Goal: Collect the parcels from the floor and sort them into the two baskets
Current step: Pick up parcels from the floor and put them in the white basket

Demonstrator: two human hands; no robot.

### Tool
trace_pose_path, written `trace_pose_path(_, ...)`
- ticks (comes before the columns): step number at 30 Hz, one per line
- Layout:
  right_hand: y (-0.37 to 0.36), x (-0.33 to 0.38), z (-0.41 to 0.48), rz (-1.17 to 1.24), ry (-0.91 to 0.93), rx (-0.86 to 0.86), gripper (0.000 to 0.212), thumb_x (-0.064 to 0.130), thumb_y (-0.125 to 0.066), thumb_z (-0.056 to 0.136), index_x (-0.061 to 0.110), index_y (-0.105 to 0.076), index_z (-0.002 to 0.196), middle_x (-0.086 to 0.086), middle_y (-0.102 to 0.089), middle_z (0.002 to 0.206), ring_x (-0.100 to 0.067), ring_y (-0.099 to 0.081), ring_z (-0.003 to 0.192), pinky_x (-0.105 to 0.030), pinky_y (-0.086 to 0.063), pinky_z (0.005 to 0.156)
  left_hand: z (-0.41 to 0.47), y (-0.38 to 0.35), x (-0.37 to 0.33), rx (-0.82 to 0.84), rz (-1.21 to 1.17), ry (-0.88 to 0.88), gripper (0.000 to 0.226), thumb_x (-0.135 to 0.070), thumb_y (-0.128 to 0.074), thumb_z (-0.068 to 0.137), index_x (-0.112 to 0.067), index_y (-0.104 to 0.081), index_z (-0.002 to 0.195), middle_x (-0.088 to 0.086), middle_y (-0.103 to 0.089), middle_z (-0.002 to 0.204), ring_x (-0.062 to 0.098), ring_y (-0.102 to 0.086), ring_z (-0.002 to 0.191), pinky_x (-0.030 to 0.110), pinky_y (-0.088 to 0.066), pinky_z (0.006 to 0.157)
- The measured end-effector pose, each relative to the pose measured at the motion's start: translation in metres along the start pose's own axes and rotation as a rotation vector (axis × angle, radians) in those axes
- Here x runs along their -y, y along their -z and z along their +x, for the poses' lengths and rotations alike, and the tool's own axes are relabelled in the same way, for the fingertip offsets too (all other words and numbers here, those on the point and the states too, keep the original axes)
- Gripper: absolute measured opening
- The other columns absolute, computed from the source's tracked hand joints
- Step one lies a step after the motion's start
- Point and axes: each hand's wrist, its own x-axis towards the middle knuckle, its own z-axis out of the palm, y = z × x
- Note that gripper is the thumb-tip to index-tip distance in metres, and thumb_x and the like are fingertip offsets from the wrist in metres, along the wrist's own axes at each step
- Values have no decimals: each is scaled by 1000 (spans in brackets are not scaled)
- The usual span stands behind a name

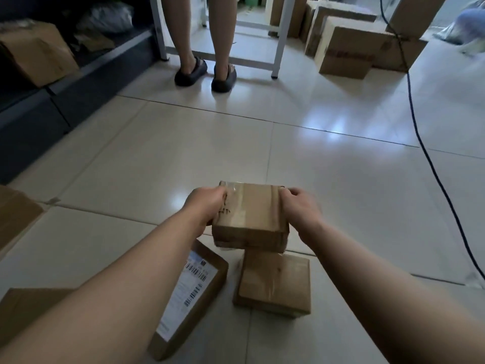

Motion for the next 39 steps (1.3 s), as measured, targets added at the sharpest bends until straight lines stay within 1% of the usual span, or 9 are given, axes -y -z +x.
trace_pose_path(6, 40, -30, -15, -241, -111, -17, 31, 42, -48, 93, 19, -66, 101, -3, -67, 100, -26, -61, 97, -34, -50, 83, -19, -27, 1, 146, 85, 87, 25, -30, -49, 93, -8, -61, 94, 8, -59, 80, 23, -57, 65, 29, -50, 57)
trace_pose_path(9, 46, -50, -20, -315, -165, 28, 32, 42, -47, 92, 16, -66, 93, -4, -67, 92, -26, -63, 91, -35, -52, 81, -29, -37, 13, 227, 118, 169, 31, -33, -45, 96, -6, -61, 95, 10, -61, 83, 24, -59, 71, 35, -54, 70)
trace_pose_path(12, 48, -64, -20, -173, -303, 142, 35, 41, -45, 94, 10, -57, 84, -7, -58, 76, -22, -57, 63, -31, -42, 61, -26, -43, 29, 284, 113, 237, 35, -37, -41, 96, -6, -57, 93, 12, -60, 91, 27, -57, 82, 39, -50, 82)
trace_pose_path(17, 53, -78, -26, -7, -649, 367, 85, 74, -37, 86, 8, -40, 141, -26, -50, 134, -38, -54, 118, -49, -43, 91, -18, -53, 43, 339, 20, 318, 38, -50, -33, 94, -16, -44, 81, 8, -45, 88, 25, -42, 82, 35, -38, 73)
trace_pose_path(21, 46, -94, -25, 209, -776, 468, 103, 82, -38, 78, 2, -39, 142, -29, -55, 128, -46, -56, 114, -65, -34, 105, -16, -61, 48, 458, -124, 377, 54, -55, -23, 97, -18, -44, 64, 5, -54, 69, 23, -54, 69, 32, -44, 70)
trace_pose_path(29, 39, -71, -16, 582, -501, 235, 58, 58, -34, 96, 11, -67, 94, -9, -69, 85, -29, -65, 83, -43, -51, 88, -14, -65, 22, 425, -290, 187, 36, -33, -29, 94, -20, -40, 62, -1, -46, 59, 17, -45, 55, 28, -38, 58)
trace_pose_path(33, 38, -72, -9, 675, -418, 178, 37, 27, -39, 98, 8, -68, 111, -14, -67, 91, -26, -62, 81, -41, -50, 80, -12, -64, 25, 373, -308, 166, 23, -19, -32, 90, -12, -54, 93, 10, -53, 77, 21, -52, 70, 32, -44, 64)
trace_pose_path(36, 34, -82, -12, 618, -394, 252, 41, 11, -31, 98, 19, -58, 127, -20, -62, 117, -28, -56, 94, -41, -49, 82, -15, -63, 35, 354, -228, 163, 38, -10, -33, 88, -7, -55, 118, 14, -53, 97, 22, -52, 78, 30, -46, 62)
trace_pose_path(39, 30, -87, -17, 563, -368, 275, 42, 4, -28, 98, 22, -50, 128, -17, -59, 120, -25, -55, 93, -34, -50, 74, -17, -65, 44, 340, -253, 160, 43, -5, -33, 93, -15, -48, 132, 16, -57, 105, 23, -55, 82, 31, -48, 61)
